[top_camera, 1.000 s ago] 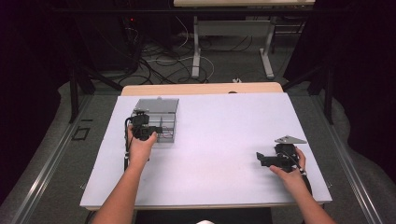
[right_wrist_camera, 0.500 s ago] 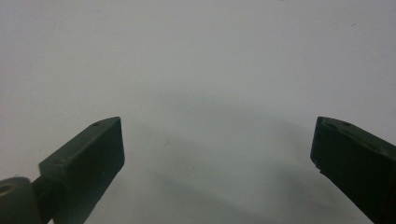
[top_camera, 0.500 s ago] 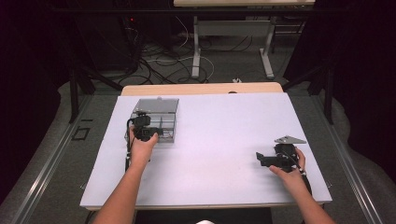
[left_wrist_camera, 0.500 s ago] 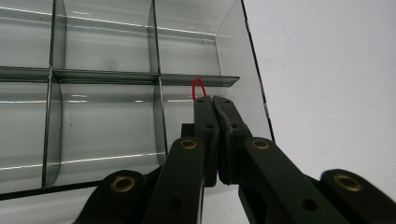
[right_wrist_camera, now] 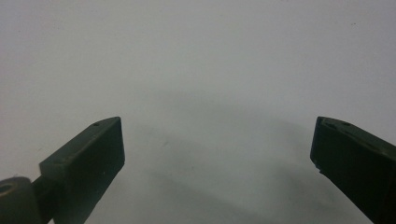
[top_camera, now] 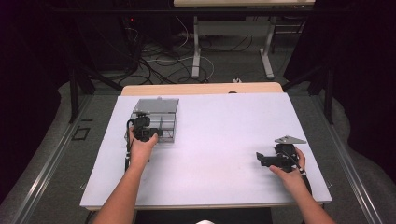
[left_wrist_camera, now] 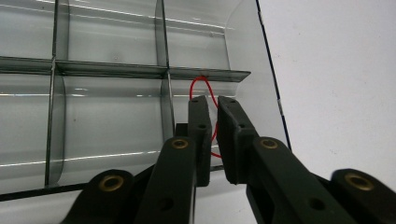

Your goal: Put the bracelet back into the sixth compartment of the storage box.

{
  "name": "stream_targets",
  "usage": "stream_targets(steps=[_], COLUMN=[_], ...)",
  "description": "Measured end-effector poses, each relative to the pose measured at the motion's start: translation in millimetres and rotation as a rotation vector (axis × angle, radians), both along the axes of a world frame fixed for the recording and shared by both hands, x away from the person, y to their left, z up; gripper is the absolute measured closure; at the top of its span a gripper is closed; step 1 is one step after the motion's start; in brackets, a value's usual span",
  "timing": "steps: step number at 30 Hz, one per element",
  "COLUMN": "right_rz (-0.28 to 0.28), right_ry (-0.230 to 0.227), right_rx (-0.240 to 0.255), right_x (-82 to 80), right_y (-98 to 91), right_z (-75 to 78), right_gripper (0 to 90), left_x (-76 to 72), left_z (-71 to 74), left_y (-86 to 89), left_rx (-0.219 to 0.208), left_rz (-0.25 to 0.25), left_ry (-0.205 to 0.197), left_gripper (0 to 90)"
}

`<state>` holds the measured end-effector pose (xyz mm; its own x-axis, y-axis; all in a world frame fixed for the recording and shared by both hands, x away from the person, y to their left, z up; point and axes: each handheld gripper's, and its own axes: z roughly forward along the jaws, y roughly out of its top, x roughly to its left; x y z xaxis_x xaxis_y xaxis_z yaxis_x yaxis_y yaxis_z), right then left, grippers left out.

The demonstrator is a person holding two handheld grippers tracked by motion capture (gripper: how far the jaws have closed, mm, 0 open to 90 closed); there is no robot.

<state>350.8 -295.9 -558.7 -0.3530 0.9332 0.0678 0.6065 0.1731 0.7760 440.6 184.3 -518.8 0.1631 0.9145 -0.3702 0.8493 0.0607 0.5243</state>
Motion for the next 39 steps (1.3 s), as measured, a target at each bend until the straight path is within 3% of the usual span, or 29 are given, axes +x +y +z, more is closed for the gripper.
stream_targets(steps=[12,14,23,39], right_rz=[-0.002,-0.001,-0.001,-0.003], right_ry=[0.003,0.004,0.003,0.004], right_rx=[-0.001,0.002,0.001,0.000], right_x=[0.0,-0.3,-0.4,-0.4], right_y=[1.0,1.2,1.2,1.2], right_z=[-0.4,-0.2,0.0,0.0], right_gripper=[3.0,3.0,3.0,3.0], left_x=[-5.7,-6.6,-11.0,-23.8], left_z=[6.4,7.3,10.2,14.9], left_y=[2.5,3.8,8.0,14.1], left_rx=[0.003,0.020,0.009,0.016], left_rz=[0.006,-0.002,0.004,-0.029], left_ry=[-0.029,-0.033,-0.046,-0.099], left_gripper=[78.5,77.7,74.7,63.6])
